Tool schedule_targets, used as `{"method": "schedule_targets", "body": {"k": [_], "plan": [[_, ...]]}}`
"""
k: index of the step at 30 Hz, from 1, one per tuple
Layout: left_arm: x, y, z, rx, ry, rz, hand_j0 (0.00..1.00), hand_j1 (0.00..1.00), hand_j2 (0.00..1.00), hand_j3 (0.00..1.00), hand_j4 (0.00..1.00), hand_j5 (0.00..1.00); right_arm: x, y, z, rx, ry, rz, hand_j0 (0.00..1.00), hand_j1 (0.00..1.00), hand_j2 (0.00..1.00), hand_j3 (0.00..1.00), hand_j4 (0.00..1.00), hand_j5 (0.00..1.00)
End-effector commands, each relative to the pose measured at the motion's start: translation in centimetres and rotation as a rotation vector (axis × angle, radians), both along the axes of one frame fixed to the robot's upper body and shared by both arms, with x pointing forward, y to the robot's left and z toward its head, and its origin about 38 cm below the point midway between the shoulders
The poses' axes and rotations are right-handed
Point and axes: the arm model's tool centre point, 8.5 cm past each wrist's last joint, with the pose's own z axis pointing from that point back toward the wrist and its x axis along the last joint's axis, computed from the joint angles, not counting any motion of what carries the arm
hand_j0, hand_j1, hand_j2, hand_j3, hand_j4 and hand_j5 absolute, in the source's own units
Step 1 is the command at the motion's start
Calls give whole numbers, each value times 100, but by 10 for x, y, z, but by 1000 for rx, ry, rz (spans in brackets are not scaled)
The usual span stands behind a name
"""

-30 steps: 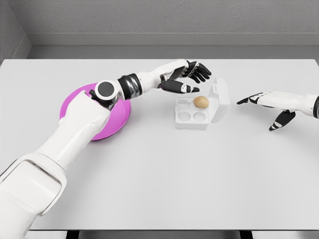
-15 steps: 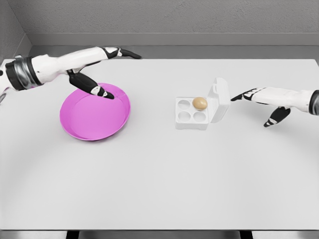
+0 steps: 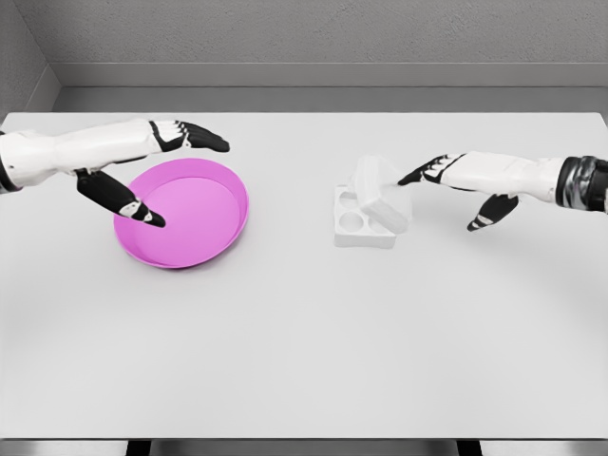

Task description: Pack egg into the box and close the box lid

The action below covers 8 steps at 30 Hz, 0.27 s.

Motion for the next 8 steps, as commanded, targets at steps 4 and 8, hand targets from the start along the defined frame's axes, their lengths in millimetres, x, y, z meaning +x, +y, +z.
{"method": "schedule_targets", "body": {"k": [4,8], "plan": [[-1,4,0,-2,5,9,100,100,100,100,100,100,0,16,-3,9,10,22,100,100,100,100,100,100],[-2,4,-2,0,10,8,100,100,100,100,100,100,5,-7,23,1,-46,-25,100,100,100,100,100,100]]}}
